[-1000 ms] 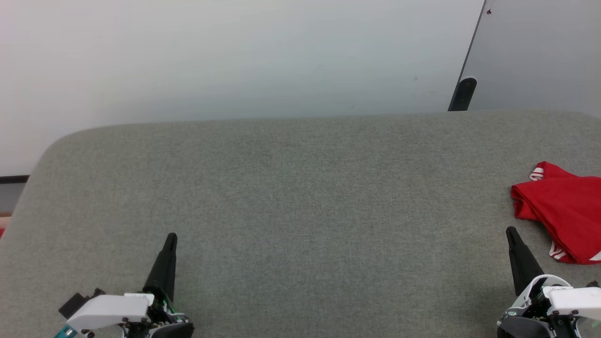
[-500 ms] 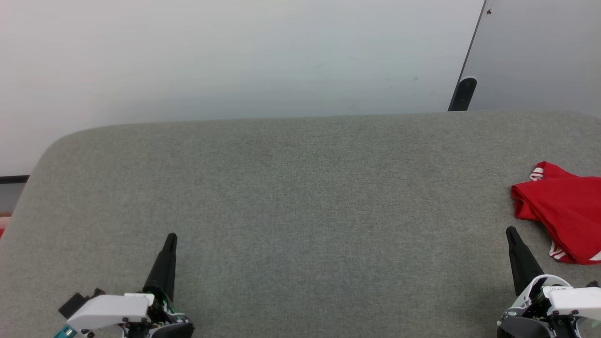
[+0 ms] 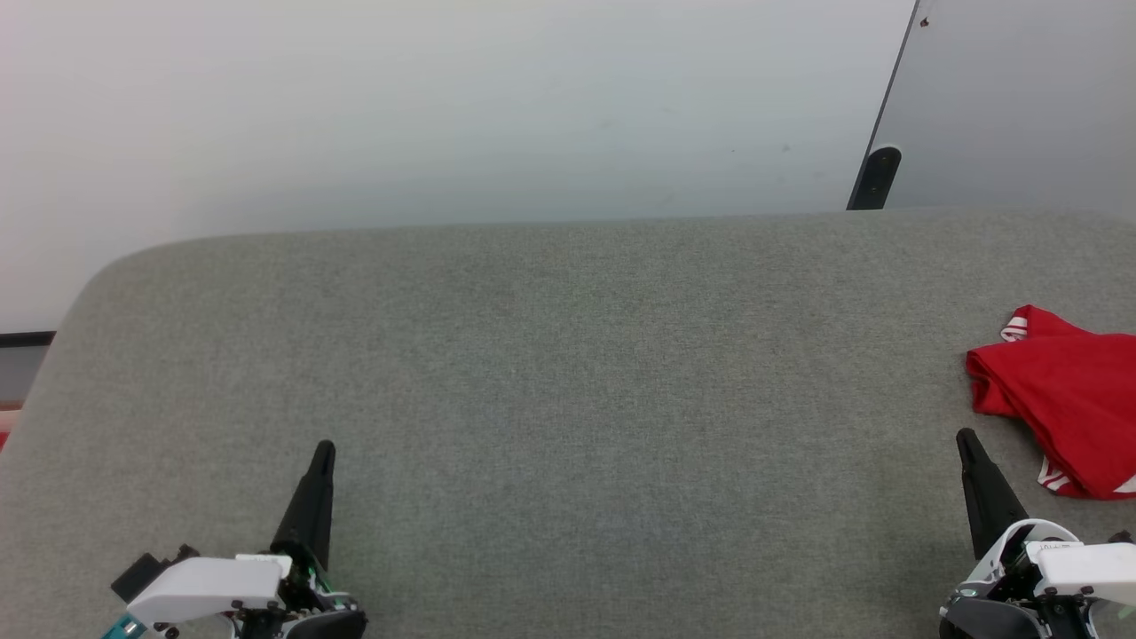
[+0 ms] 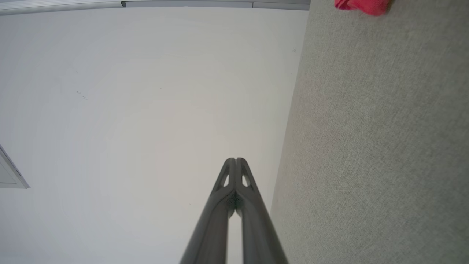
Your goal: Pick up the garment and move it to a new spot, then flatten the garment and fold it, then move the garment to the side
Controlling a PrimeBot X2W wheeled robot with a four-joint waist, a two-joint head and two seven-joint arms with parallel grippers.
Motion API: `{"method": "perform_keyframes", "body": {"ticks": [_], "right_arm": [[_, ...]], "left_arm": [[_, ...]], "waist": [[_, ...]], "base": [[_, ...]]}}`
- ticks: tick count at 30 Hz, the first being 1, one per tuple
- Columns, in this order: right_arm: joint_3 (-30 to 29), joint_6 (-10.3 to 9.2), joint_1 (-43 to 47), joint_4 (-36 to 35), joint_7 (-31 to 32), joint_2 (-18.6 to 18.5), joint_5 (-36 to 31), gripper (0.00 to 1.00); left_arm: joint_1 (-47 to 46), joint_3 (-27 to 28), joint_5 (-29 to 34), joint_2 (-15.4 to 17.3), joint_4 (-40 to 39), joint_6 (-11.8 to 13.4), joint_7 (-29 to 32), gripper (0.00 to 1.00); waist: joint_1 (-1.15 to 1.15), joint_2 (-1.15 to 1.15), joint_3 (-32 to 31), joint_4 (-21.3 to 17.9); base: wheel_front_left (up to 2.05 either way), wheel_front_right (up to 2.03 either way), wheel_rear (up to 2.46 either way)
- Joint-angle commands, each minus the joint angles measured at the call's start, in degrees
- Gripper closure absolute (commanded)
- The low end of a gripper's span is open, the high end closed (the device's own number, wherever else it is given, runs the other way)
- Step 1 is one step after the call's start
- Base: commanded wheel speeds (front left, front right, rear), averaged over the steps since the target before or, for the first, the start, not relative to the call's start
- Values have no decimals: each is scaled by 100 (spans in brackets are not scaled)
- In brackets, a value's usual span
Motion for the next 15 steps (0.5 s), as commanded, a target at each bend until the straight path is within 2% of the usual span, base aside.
{"method": "perform_keyframes", "body": {"ticks": [1,15], "right_arm": [[-5,-6,-26,4,4,23,-29,100],[-7,-6,-26,4,7,24,-32,100]], "left_arm": [[-60,16,12,-9,8,-28,5,100],[-61,25,23,-16,9,-28,16,100]], "waist": [[0,0,0,0],[0,0,0,0]], "base": [[0,0,0],[0,0,0]]}}
